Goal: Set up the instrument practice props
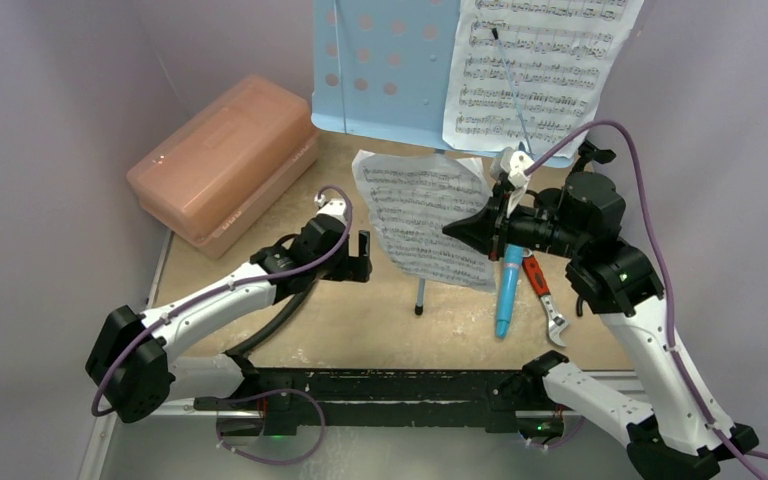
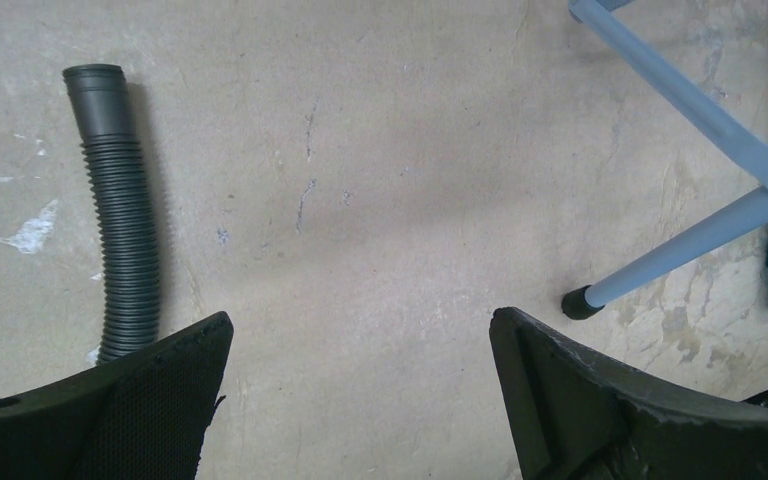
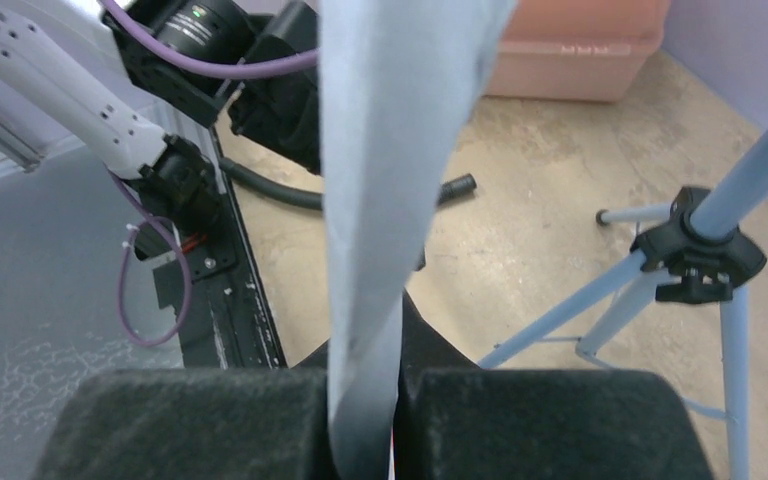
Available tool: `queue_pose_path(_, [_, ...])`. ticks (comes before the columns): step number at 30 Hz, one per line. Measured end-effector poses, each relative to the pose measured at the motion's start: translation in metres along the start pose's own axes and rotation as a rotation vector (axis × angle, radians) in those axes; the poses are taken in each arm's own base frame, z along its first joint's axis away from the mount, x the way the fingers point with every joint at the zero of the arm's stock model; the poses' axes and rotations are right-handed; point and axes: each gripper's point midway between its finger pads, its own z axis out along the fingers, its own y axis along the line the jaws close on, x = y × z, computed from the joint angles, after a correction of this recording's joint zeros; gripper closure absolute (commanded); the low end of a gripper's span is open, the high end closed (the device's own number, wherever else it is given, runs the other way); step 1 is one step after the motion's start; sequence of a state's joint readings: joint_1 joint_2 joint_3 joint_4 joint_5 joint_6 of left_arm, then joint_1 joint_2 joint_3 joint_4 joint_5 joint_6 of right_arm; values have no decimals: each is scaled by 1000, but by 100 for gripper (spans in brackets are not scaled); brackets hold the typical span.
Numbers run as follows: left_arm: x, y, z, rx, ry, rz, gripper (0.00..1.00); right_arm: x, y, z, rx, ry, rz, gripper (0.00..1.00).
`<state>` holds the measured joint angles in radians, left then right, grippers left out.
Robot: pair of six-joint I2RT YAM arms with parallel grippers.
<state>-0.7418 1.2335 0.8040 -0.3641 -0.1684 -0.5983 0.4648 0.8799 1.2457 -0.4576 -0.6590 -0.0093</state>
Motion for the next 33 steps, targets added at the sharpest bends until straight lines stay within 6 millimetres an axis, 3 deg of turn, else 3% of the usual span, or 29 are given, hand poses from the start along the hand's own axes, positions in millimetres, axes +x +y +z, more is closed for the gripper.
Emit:
queue_pose_path(7, [-15, 4, -9, -51, -21, -2, 1, -49, 10, -2, -47, -74, -42, 100])
queue_pose_path(19, [-38, 28, -10, -97, -18, -125, 2, -109, 15, -11, -24, -205, -48, 100])
queue_pose_path(25, [-72, 37, -25, -69, -68, -211, 4, -140, 7, -5, 1, -258, -17, 100])
queue_pose_path(33, [-128, 30, -62, -20, -188, -251, 8, -165, -3, 1, 29, -310, 20, 100])
